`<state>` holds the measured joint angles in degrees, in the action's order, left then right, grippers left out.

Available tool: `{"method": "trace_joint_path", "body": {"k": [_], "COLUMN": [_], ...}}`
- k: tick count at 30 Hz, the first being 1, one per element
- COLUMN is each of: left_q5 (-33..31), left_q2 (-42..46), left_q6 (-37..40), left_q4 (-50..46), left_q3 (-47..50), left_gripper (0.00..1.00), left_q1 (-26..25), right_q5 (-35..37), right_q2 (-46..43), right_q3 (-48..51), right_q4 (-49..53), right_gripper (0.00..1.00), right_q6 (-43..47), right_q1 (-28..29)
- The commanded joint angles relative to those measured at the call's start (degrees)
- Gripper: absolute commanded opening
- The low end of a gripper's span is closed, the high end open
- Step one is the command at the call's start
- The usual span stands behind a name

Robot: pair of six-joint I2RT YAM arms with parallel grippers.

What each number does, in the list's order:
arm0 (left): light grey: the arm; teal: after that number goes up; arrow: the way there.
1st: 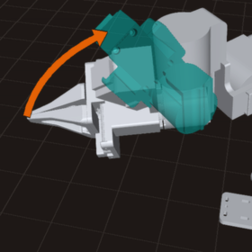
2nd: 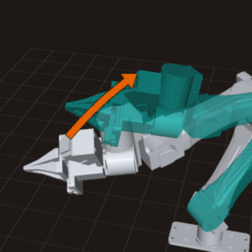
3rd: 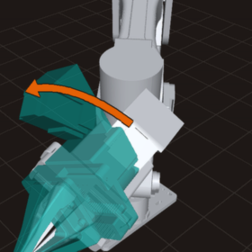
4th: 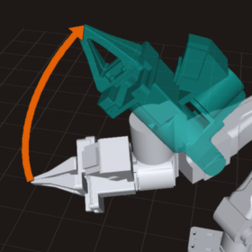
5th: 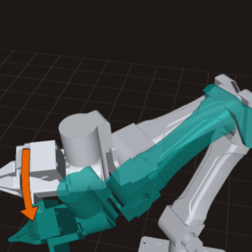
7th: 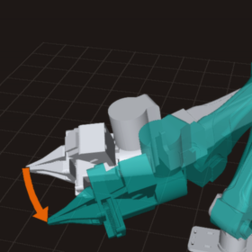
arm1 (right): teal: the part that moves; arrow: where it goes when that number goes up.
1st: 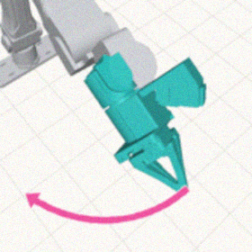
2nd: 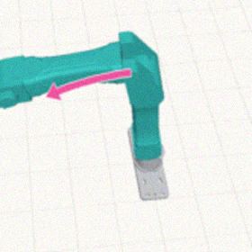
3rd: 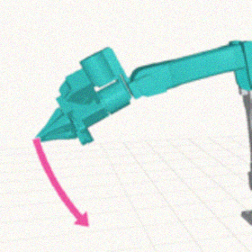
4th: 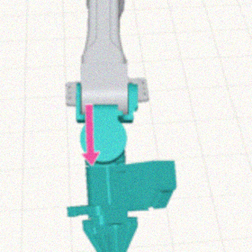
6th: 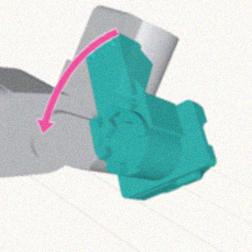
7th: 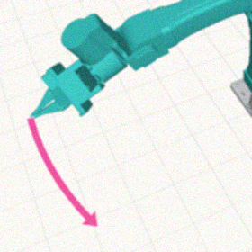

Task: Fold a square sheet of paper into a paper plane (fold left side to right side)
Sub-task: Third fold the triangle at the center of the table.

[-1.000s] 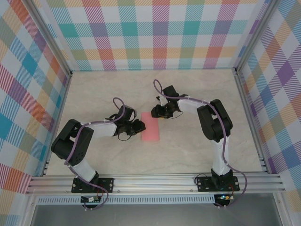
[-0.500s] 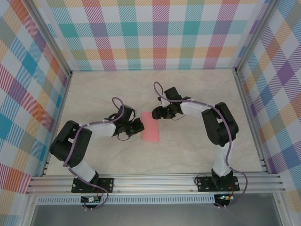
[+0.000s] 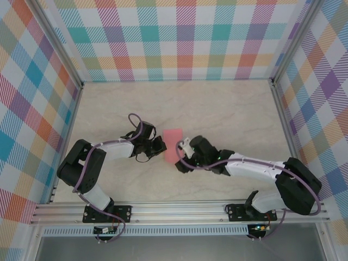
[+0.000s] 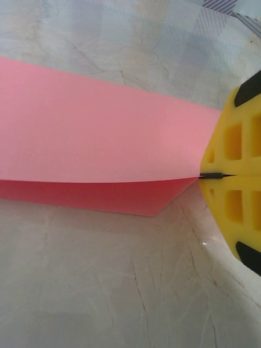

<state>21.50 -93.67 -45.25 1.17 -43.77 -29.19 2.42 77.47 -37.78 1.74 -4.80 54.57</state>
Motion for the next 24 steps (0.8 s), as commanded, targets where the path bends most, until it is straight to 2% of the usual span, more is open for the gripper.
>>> {"method": "trace_joint_path", "body": {"k": [1, 6, 16, 19, 24], "left_q5": [1.4, 1.4, 1.7, 1.6, 1.5], "left_q2": [1.3, 1.7, 1.6, 1.7, 1.7], "left_q6": [-0.8, -0.7, -0.6, -0.2, 0.0], "left_q4": [-1.6, -2.3, -2.8, -3.3, -3.8], "left_q3": [-1.6, -1.7, -2.2, -2.4, -2.7], "left_gripper": [0.00, 0.00, 0.00, 0.00, 0.00], "left_q1": [-0.7, -0.7, -0.9, -0.9, -0.9], "right_q5": [12.0, 18.6, 22.3, 23.3, 23.7], "right_q2": [1.3, 10.1, 21.9, 23.0, 23.3], "right_q3": [0.7, -3.7, -11.7, -12.0, -11.9], "right_q4": [-6.3, -8.4, -11.3, -12.3, -12.0], "right_gripper": [0.67, 0.68, 0.66, 0.60, 0.31], "right_q6": [5.0, 11.6, 18.3, 18.5, 18.2], "right_q1": [5.9, 11.4, 12.4, 12.3, 12.3]}}
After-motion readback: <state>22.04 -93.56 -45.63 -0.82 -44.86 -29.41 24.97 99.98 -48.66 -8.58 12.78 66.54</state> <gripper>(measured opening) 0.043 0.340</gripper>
